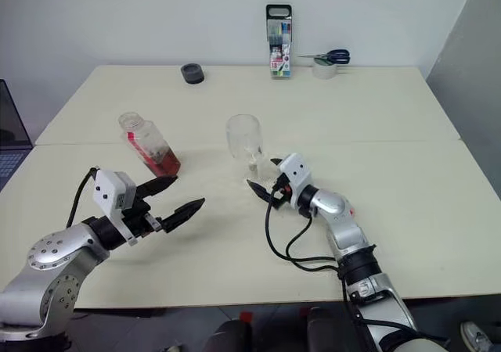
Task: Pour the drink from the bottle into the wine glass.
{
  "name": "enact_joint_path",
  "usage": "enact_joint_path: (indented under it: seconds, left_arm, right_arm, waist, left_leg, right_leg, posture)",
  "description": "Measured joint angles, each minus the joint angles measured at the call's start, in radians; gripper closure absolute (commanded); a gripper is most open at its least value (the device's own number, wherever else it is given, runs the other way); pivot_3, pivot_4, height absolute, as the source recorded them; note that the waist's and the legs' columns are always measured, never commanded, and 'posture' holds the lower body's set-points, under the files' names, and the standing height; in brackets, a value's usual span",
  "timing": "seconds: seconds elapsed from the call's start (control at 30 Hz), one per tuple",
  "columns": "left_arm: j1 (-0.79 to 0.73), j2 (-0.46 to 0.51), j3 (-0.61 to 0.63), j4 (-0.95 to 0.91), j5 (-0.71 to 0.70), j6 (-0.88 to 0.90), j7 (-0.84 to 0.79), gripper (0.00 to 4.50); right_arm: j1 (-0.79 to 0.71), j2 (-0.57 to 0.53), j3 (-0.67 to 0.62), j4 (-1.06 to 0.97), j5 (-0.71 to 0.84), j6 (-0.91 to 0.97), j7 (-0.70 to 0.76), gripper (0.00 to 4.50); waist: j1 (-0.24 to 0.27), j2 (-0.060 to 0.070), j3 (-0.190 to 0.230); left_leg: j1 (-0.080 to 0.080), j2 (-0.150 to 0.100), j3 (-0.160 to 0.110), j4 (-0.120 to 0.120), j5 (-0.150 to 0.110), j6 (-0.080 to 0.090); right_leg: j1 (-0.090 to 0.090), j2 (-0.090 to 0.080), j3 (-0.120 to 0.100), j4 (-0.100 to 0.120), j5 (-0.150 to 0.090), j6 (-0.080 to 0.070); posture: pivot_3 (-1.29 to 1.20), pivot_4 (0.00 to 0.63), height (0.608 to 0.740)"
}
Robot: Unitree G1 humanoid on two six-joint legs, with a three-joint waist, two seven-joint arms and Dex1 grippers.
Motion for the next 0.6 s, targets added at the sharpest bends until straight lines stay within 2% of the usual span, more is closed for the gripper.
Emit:
enact_joint_path:
  seconds: [0.23, 0.43, 0.6]
  left_arm:
    - [0.032, -0.050, -0.011, 0.007, 0.047, -0.034, 0.061, 0.00]
    - [0.096, -0.133, -0.027, 0.043, 0.147, -0.113, 0.166, 0.00]
    - [0.127, -0.204, -0.011, 0.105, 0.209, -0.164, 0.276, 0.00]
  right_arm:
    - [0.063, -0.079, 0.011, -0.131, -0.005, 0.073, 0.017, 0.01]
    - [0.167, -0.226, 0.032, -0.352, 0.011, 0.139, 0.125, 0.01]
    - [0.230, -0.333, 0.019, -0.586, 0.135, 0.254, 0.220, 0.01]
  waist:
    - [0.001, 0.000, 0.000]
    - [0.005, 0.000, 0.000]
    - [0.007, 0.000, 0.000]
  left_leg:
    - [0.000, 0.000, 0.000, 0.000, 0.000, 0.000]
    - [-0.001, 0.000, 0.000, 0.000, -0.001, 0.001]
    - [0.000, 0.000, -0.002, 0.000, -0.001, 0.001]
  right_leg:
    - [0.000, 0.000, 0.000, 0.000, 0.000, 0.000]
    - [0.001, -0.001, 0.000, -0.003, 0.000, 0.000]
    - [0.002, -0.001, -0.001, -0.003, 0.000, 0.000]
  posture:
    - [0.00, 0.150, 0.740]
    - [0.00, 0.150, 0.740]
    - [0.00, 0.150, 0.740]
